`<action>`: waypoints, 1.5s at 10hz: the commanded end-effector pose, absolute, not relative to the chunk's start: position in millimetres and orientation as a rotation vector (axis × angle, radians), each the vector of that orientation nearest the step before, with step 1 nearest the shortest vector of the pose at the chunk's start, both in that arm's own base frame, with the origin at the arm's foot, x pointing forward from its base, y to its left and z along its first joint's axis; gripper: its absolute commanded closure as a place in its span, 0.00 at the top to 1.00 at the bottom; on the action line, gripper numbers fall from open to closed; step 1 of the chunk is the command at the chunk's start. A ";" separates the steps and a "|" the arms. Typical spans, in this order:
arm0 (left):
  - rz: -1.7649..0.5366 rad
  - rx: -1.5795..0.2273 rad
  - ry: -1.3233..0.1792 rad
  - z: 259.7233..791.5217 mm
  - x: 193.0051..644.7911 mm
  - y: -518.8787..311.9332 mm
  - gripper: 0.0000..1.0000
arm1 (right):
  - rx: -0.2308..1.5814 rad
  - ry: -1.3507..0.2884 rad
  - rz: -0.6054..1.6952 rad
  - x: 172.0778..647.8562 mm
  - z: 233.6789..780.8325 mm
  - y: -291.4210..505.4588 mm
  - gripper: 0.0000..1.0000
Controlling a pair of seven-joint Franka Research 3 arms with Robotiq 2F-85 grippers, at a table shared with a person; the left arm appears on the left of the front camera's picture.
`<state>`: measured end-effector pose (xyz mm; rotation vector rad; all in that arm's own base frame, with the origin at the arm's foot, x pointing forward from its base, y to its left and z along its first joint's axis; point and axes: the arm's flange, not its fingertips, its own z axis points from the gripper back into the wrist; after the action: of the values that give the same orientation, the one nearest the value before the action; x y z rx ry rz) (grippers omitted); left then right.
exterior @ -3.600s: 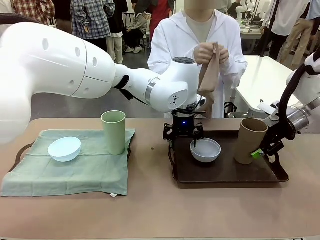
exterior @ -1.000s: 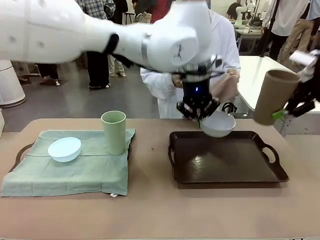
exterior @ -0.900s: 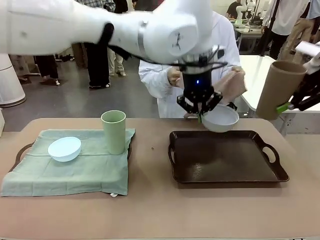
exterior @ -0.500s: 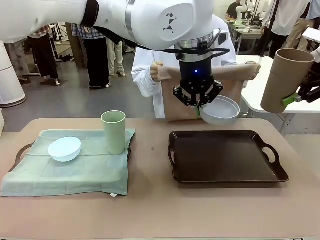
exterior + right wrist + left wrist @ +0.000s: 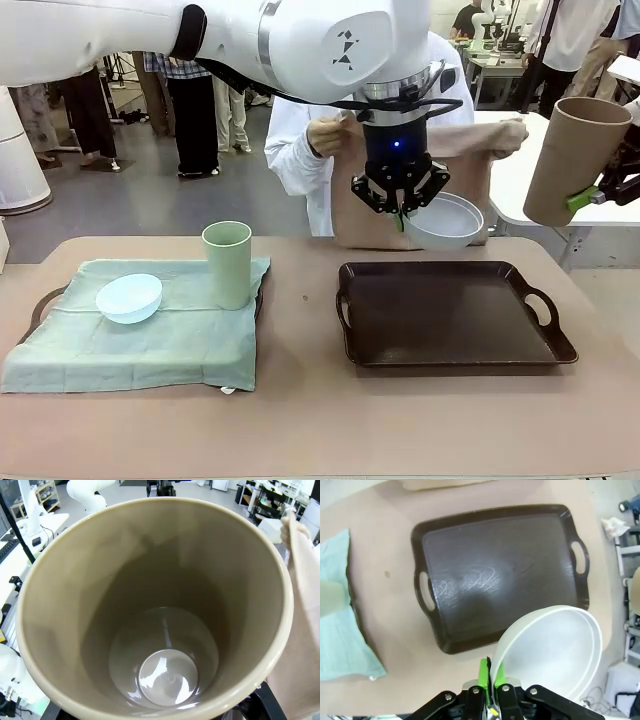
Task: Set up a tray with a mat and arrange the tableware.
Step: Pick up the Picnic Bowl and Reusable plastic cup from the Handle tray in front of the human's position and hold them in the air, then place the Picnic Bowl and Reusable plastic cup back onto the Handle tray in front of the human's position.
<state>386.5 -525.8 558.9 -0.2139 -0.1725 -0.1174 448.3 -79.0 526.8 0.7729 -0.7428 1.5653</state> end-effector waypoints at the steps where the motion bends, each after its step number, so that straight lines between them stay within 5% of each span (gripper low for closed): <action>1: -0.130 -0.216 -0.174 560.8 387.4 -525.1 0.00 | 0.773 -0.761 1.571 449.7 526.4 -77.6 0.00; 15: -0.130 -0.216 -0.174 560.8 387.4 -525.1 0.00 | 0.773 -0.761 1.571 449.7 526.4 -77.6 0.00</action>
<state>386.7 -526.2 558.5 -0.2141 -0.1717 -0.1177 448.3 -79.3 526.8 0.7728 -0.7433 1.5649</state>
